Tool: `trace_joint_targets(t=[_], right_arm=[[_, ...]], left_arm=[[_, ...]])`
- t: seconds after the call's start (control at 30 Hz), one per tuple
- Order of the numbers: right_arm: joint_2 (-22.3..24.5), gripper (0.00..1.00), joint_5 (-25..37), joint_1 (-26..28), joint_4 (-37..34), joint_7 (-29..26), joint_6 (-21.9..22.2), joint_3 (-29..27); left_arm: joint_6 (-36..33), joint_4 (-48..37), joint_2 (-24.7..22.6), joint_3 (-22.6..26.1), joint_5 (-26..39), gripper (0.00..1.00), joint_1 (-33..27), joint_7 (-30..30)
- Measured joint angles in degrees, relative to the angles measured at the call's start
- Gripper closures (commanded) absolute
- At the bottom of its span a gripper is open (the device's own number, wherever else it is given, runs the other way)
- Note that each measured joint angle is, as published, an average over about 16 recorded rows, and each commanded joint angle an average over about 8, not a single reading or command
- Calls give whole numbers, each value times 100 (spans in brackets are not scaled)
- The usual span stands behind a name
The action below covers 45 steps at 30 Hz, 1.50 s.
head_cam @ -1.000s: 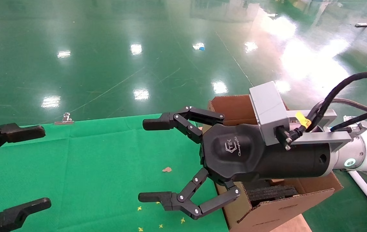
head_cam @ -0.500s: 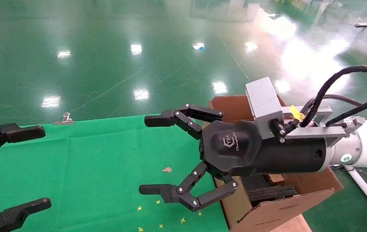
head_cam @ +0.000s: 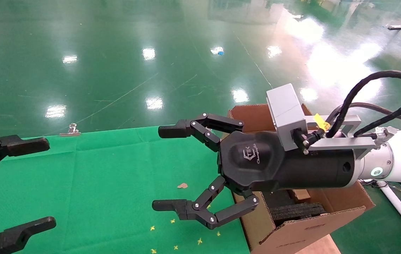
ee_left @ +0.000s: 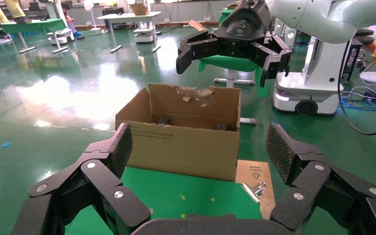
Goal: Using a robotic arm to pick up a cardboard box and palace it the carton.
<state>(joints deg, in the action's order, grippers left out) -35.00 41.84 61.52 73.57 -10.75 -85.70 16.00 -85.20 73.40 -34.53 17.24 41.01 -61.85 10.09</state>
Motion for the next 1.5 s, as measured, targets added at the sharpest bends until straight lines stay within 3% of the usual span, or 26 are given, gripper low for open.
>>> trace_joint_targets(t=[1.5], right_arm=[[-2, 0, 10, 23, -22, -6, 7, 24]], left_arm=[[0, 0, 0, 0, 0, 0, 0, 0]])
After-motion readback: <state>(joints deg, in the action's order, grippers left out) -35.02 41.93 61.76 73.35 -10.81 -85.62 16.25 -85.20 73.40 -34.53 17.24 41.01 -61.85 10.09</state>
